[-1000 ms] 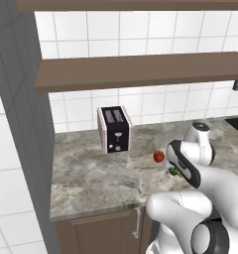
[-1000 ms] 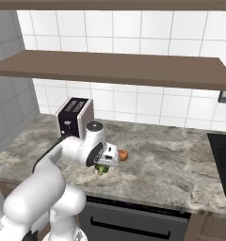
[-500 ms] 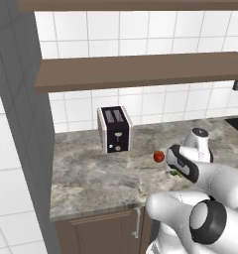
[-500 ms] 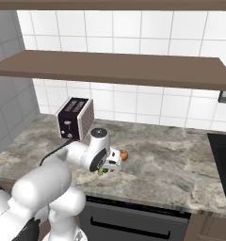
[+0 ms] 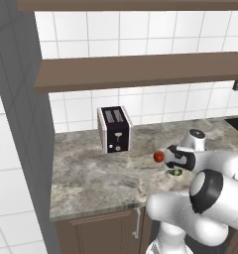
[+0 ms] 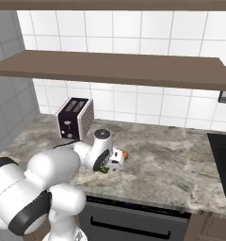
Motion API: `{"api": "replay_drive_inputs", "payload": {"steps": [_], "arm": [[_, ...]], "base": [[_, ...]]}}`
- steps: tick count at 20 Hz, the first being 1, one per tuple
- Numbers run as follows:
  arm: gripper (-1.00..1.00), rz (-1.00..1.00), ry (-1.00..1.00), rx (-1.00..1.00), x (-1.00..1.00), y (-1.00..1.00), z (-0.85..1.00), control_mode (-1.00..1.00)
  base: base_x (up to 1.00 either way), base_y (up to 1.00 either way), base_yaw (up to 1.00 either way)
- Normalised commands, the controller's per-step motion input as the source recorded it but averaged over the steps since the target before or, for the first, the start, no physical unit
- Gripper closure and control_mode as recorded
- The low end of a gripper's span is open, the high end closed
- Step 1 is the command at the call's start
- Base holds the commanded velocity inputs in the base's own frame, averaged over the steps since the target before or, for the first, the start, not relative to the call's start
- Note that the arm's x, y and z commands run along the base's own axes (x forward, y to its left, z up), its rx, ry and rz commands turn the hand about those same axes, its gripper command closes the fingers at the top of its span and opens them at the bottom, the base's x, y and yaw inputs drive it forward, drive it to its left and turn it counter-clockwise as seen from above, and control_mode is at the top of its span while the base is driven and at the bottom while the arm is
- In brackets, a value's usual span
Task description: Pick the broccoli, apple, apple from the counter and place them in the cabinet.
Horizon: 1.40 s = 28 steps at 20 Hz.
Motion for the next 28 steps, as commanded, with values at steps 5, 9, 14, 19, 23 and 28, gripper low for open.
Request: {"api": "replay_drive_inputs", "payload": {"steps": [5, 9, 14, 19, 23, 28], "arm": [[1.0, 0.0, 0.08, -0.04, 0.12, 0.09, -0.42, -1.0], [1.0, -0.05, 0.23, -0.01, 0.0, 0.04, -0.54, -1.0], [1.0, -0.09, 0.15, 0.05, -0.23, 0.0, -0.4, -1.0], [1.0, -0.02, -0.26, 0.03, -0.84, 0.0, 0.61, -1.0], [1.0, 0.0, -0.42, 0.0, -0.62, 0.14, 1.0, -1.0], [1.0, -0.01, -0.37, 0.0, -0.41, 0.12, 1.0, -1.0]], "base": [[0.0, 0.0, 0.0], [0.0, 0.0, 0.0], [0.0, 0.0, 0.0], [0.0, 0.0, 0.0], [0.0, 0.0, 0.0], [0.0, 0.0, 0.0]]}}
